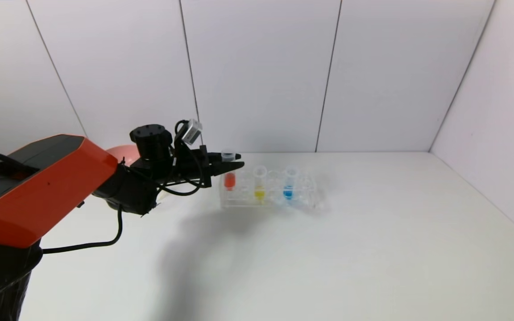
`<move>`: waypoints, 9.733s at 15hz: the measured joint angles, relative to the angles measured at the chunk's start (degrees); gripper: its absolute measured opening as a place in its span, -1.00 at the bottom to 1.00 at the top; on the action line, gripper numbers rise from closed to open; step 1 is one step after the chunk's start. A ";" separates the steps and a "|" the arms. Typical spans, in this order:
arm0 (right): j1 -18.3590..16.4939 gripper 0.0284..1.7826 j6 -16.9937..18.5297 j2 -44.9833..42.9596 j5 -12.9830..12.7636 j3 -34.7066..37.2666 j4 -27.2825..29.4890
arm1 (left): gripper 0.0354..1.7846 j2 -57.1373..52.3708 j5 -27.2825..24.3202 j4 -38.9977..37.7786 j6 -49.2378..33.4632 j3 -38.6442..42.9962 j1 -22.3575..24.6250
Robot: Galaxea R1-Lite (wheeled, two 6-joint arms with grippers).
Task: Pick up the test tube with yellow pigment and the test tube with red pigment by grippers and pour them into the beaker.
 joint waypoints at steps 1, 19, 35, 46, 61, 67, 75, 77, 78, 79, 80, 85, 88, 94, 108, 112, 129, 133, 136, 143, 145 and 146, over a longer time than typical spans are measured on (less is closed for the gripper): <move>-0.02 -0.91 0.00 0.00 -0.02 0.00 0.02 | -0.43 -0.33 0.00 1.12 -0.01 -0.82 0.00; 0.00 -0.91 0.00 -0.01 0.00 -0.02 0.02 | -0.44 -20.49 21.31 24.89 -2.71 -3.91 7.03; -0.02 -0.91 0.00 0.00 -0.02 -0.02 0.02 | -0.44 -33.05 24.61 33.41 -5.11 0.28 29.34; -0.02 -0.91 0.00 0.00 -0.02 -0.02 0.02 | -0.44 -29.31 25.14 28.09 -5.99 3.72 33.56; -0.02 -0.91 0.00 -0.01 0.00 -0.02 0.02 | -0.44 -19.71 24.53 25.08 2.91 2.93 32.82; -0.02 -0.91 0.00 0.00 -0.02 -0.02 0.02 | -0.44 -17.75 24.42 32.15 14.01 0.15 32.99; -0.02 -0.91 0.00 0.00 0.00 -0.02 0.02 | -0.44 -17.59 24.42 43.83 24.87 -4.10 33.09; -0.02 -0.91 0.00 0.00 -0.02 -0.02 0.02 | -0.44 -17.64 24.31 43.91 27.00 -4.21 33.09; 0.00 -0.91 -0.02 0.00 -0.02 -0.02 0.02 | -0.44 -17.68 24.23 44.13 28.43 -4.18 33.06; -0.02 -0.91 0.00 -0.01 -0.02 -0.02 0.02 | -0.44 -17.76 24.04 44.35 29.56 -4.00 33.06; 0.00 -0.91 0.00 -0.01 0.00 -0.02 0.02 | -0.44 -17.87 23.98 44.48 30.48 -3.78 33.06; -0.02 -0.91 0.00 0.00 -0.02 -0.02 0.00 | -0.44 -19.36 22.49 50.03 31.16 -3.94 32.90; -0.02 -0.91 0.00 0.00 -0.02 -0.02 0.02 | -0.44 -20.87 22.00 54.44 31.88 -5.05 32.93; -0.02 -0.91 0.00 0.00 -0.02 -0.02 0.02 | -0.44 -19.97 21.92 75.55 43.67 -16.70 32.32; -0.02 -0.91 0.00 0.00 -0.02 -0.02 0.02 | -0.44 -15.85 22.66 100.54 61.93 -34.17 31.71; -0.02 -0.91 0.00 0.00 -0.02 -0.02 0.02 | -0.44 -13.04 22.74 107.70 71.07 -39.63 31.52; 0.00 -0.91 0.00 0.00 0.00 -0.02 0.02 | -0.44 -10.51 32.55 107.79 75.84 -41.53 27.25; -0.02 -0.91 0.00 0.00 0.00 -0.02 0.02 | -0.44 -10.37 35.40 107.37 73.41 -41.59 26.09; -0.02 -0.91 -0.02 0.00 0.00 -0.02 0.02 | -0.44 -10.25 36.36 107.30 73.03 -41.89 25.43; -0.02 -0.91 0.00 -0.01 -0.02 -0.02 0.02 | -0.44 -10.31 41.73 107.29 69.97 -42.08 24.08; -0.02 -0.91 0.00 0.00 -0.02 -0.02 0.02 | -0.44 -10.34 42.84 107.33 69.75 -42.08 23.75; -0.02 -0.91 0.00 0.00 -0.02 -0.02 0.00 | -0.44 -10.36 43.17 107.30 69.63 -42.12 23.50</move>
